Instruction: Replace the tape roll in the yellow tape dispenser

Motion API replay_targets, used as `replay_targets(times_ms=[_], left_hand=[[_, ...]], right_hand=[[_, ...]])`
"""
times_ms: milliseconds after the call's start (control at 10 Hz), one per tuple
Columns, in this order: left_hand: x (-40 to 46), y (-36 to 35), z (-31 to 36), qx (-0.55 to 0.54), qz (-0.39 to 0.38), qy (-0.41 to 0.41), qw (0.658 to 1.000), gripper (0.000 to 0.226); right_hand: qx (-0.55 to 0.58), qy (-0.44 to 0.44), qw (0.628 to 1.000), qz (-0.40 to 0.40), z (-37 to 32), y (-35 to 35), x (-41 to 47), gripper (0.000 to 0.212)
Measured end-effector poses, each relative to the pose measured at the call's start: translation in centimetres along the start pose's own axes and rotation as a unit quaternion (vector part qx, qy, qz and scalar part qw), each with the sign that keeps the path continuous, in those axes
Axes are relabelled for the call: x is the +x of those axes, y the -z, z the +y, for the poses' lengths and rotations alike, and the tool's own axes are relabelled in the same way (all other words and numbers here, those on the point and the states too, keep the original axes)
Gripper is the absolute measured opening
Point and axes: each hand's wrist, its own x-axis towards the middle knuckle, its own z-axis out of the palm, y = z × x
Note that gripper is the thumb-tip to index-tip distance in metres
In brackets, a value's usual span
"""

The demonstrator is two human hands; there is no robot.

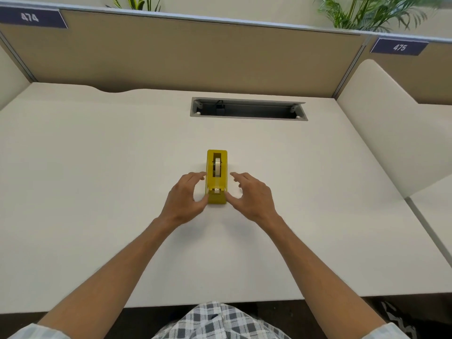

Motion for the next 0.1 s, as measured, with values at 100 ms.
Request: replay_targets(times_ms=[100], left_hand=[[0.66, 1.30, -0.19, 0.023, 0.029, -0.005, 0.999, 0.052]], right_hand=[[-0.014, -0.002, 1.000, 0.016, 0.27, 0.93, 0.56, 0.058]])
